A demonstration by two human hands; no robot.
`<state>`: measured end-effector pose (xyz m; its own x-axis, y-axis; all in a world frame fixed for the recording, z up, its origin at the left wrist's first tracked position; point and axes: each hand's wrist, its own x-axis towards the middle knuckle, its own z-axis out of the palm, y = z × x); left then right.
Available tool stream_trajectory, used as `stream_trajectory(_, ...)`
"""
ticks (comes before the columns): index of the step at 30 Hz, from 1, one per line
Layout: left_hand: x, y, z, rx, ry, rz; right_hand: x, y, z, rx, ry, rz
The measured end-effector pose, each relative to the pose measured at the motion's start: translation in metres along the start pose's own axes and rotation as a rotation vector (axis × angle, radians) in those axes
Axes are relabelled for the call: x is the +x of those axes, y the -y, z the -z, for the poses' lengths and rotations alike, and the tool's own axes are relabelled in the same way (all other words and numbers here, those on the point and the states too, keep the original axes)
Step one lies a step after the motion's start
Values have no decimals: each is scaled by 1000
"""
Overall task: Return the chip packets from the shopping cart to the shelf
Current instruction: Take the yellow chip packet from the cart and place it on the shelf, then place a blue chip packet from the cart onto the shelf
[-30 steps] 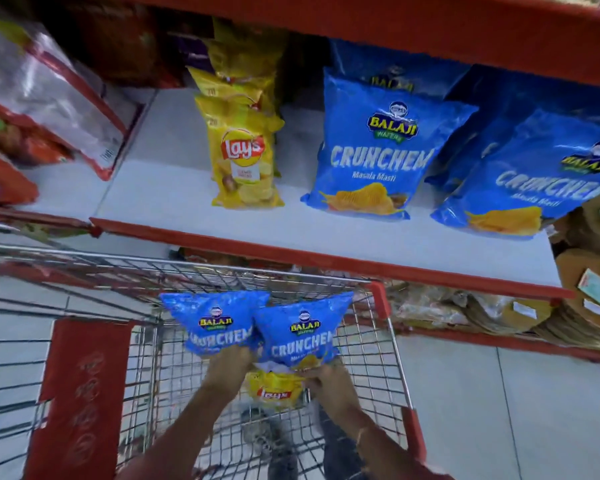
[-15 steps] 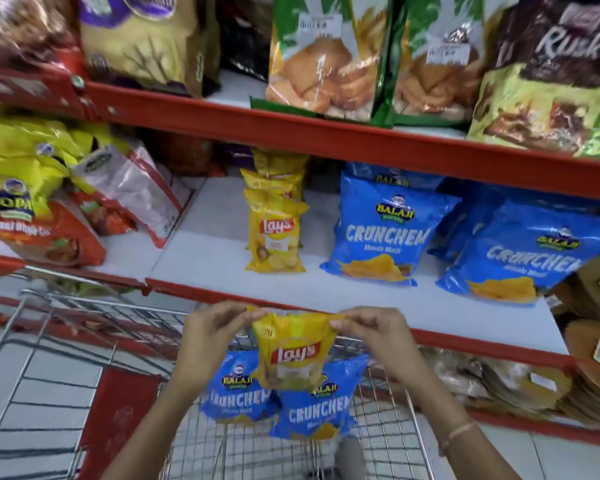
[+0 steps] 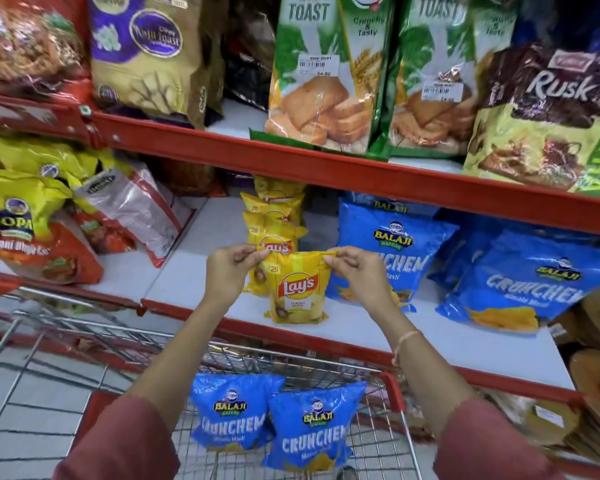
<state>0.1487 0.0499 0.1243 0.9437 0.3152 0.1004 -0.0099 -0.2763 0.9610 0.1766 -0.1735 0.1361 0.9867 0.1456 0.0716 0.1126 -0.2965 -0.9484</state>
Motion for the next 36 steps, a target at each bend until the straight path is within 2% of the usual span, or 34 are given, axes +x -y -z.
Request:
stream_trajectory(3, -19, 12, -6, 2, -69, 43, -11, -19, -1, 3, -95, -62)
stream_trajectory(5, -48, 24, -8, 24, -189, 31, -33, -31, 2, -48, -170, 3)
stream_trajectory(7, -84, 41, -11, 61, -191, 25, -64, -47, 5, -137, -227, 54)
stream_trajectory(9, -115, 69, -19, 146, -63, 57, -97, -72, 7, -266, -196, 74)
stream_trajectory(11, -135, 105, -28, 288, 113, 106, -120, -104, 7, -480, -88, 93)
stream_trajectory(16, -140, 164, -55, 597, 645, 368, -126, -165, 9, -986, 483, -98)
stream_trajectory(18, -137, 176, -63, 733, 723, 367, -123, -184, 7, -1057, 550, -77)
stream_trajectory(21, -139, 180, -72, 857, 723, 321, -127, -208, 4, -1159, 518, 20)
stream_trajectory(25, -154, 180, -74, 932, 687, 283, -143, -214, 8, -1168, 513, 87)
stream_trajectory(28, -168, 180, -69, 795, 598, 266, -151, -207, 10, -1209, 496, 23)
stream_trajectory(32, -183, 161, -55, 627, 444, 221, -157, -187, 16, -1012, 430, -193)
stream_trajectory(36, -184, 120, -37, 527, 306, 66, -166, -141, 35, -855, 235, -122)
